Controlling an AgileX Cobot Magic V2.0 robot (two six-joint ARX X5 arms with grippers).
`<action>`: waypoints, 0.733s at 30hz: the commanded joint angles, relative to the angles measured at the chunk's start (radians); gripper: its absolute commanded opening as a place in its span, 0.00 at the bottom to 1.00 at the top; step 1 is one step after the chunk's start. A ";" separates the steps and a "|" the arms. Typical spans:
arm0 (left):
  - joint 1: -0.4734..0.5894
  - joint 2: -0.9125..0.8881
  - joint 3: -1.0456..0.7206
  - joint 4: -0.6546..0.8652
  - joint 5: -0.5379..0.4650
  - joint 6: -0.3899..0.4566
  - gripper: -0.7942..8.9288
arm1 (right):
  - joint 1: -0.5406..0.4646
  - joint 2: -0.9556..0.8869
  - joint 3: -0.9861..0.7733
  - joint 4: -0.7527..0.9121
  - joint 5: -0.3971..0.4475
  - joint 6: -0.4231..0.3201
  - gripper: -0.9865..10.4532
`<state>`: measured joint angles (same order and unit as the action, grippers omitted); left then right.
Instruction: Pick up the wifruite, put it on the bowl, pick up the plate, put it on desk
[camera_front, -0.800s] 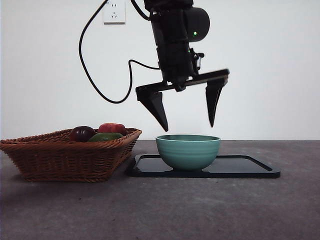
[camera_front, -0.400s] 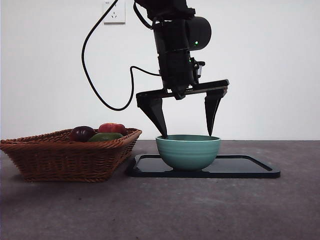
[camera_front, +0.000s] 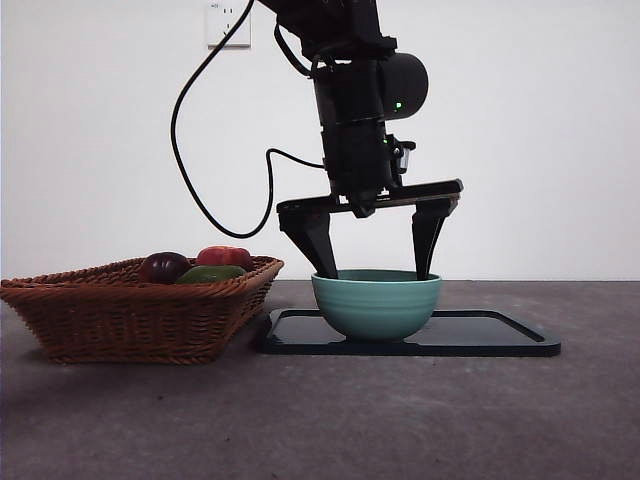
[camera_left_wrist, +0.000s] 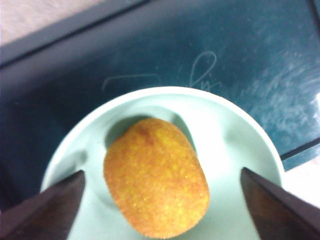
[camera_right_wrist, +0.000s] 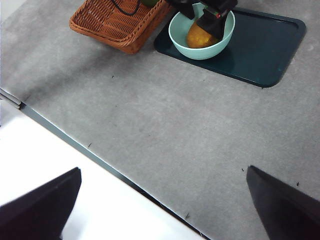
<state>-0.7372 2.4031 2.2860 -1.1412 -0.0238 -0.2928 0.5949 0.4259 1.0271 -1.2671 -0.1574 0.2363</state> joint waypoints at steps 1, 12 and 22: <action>-0.014 0.048 0.033 0.003 -0.005 0.017 0.53 | 0.007 0.003 0.013 0.010 0.001 -0.008 0.57; -0.023 0.075 0.033 -0.011 -0.005 0.020 0.41 | 0.007 0.003 0.013 0.010 0.001 -0.008 0.57; -0.020 0.074 0.085 -0.034 -0.005 0.027 0.34 | 0.007 0.003 0.013 0.010 0.001 -0.008 0.57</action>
<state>-0.7494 2.4466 2.3264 -1.1774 -0.0242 -0.2771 0.5949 0.4259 1.0271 -1.2671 -0.1574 0.2363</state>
